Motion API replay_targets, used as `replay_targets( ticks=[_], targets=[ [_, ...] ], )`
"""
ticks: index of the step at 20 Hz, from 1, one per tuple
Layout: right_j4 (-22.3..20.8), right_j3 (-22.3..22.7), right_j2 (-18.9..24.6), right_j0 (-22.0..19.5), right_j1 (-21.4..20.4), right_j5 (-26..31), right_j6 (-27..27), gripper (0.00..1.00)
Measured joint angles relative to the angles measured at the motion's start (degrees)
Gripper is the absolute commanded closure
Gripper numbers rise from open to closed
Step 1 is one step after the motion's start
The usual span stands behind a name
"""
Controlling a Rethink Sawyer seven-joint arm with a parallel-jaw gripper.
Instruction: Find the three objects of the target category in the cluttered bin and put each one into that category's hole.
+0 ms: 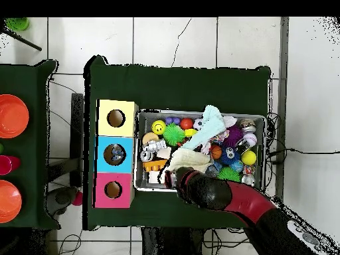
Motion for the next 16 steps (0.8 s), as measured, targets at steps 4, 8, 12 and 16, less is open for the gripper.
replay_targets(
  ticks=[4,8,12,16],
  targets=[
    [0.8,1.4,0.6,0.5,-1.1,0.0,0.0,1.00],
    [2.3,2.9,1.1,0.8,-2.3,-0.1,0.0,1.00],
    [4.0,4.2,1.2,1.5,-3.7,-0.7,0.0,1.00],
    [5.8,5.9,1.2,2.4,-5.2,-2.0,0.0,1.00]
  ],
)
